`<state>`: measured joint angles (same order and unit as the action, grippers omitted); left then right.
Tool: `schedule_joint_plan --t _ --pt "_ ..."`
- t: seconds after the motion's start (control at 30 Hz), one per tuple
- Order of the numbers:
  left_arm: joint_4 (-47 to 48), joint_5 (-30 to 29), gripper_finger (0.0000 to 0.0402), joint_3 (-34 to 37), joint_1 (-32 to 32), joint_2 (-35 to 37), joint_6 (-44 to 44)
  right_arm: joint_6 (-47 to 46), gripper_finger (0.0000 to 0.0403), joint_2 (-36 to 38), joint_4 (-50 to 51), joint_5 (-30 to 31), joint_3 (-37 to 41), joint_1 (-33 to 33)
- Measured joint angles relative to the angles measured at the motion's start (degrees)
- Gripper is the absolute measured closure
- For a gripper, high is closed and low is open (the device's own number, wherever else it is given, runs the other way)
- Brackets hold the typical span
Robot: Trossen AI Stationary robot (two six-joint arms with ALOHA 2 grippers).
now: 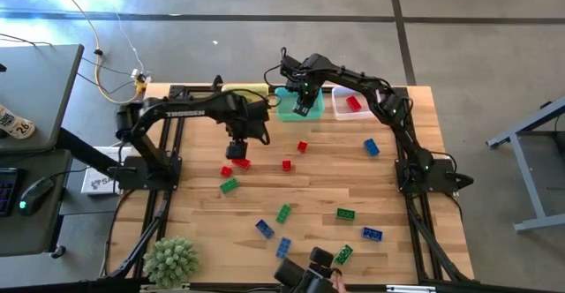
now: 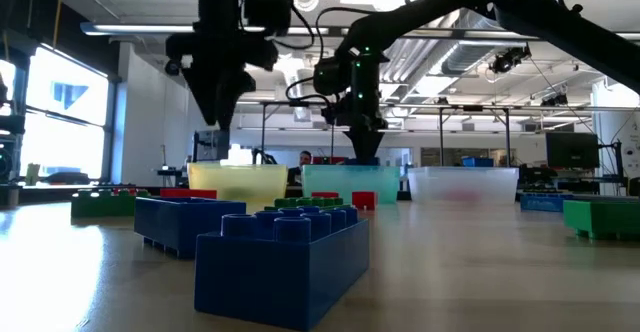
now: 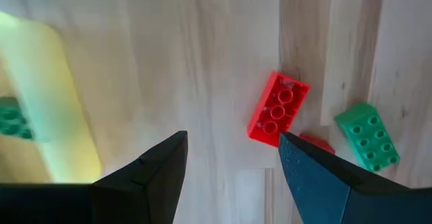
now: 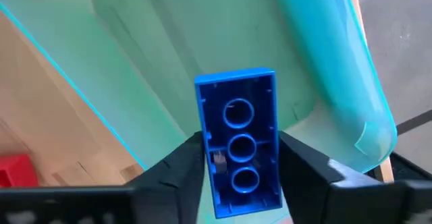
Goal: Sort & place blocks by color
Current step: Put the blue game piece into the blue bin, then put the red game piece into the white bin
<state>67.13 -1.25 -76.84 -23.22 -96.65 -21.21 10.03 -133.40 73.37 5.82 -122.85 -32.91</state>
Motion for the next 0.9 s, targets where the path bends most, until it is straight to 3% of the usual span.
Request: schedule_joint_plan --t 0.2,0.57,0.9 --pt "1.87 0.19 0.0179 0.0 2.36 -3.95 -0.46 1.47 0.0206 0.0 1.82 -0.17 0.0 0.04" --pt "1.99 0.19 0.0179 0.36 5.26 -6.24 -0.44 1.17 0.0213 0.0 3.95 -0.21 -0.04 -0.11" --pt "-1.03 0.5 0.0179 7.46 6.45 -6.22 -0.17 -1.06 0.0213 0.04 5.42 -0.21 -6.2 -0.11"
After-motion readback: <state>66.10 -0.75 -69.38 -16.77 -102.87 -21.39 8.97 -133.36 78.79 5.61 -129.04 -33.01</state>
